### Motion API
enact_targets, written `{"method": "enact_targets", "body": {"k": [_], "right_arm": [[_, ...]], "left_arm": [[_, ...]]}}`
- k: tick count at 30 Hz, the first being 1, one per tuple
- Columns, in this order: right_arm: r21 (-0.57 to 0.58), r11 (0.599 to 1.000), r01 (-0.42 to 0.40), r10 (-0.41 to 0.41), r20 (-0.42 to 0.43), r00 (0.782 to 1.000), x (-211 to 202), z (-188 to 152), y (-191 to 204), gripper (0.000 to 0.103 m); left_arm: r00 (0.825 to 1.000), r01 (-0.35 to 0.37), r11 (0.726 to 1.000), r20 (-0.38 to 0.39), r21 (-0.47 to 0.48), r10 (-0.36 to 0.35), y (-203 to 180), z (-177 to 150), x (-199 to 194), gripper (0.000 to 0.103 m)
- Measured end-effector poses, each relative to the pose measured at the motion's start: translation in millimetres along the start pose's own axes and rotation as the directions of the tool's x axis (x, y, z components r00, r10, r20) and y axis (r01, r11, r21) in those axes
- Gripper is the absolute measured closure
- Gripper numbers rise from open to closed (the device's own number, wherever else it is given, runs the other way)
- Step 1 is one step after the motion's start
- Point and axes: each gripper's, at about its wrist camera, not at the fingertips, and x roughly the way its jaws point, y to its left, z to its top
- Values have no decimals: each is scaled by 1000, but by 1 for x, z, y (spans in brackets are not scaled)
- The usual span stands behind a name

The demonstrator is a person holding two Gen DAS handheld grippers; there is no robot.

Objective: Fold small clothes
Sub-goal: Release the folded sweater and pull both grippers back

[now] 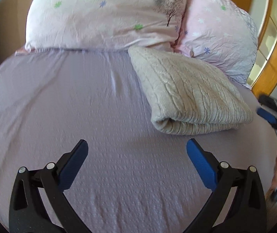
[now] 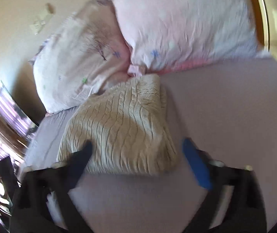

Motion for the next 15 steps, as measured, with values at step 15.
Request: {"method": "enact_targets", "body": {"k": [15], "right_arm": [[-223,945,239,-280,-174,944,28,-62,27,1]], "left_arm": [[990,-97,982,-81,165,111,-35,-6,26,2]]}}
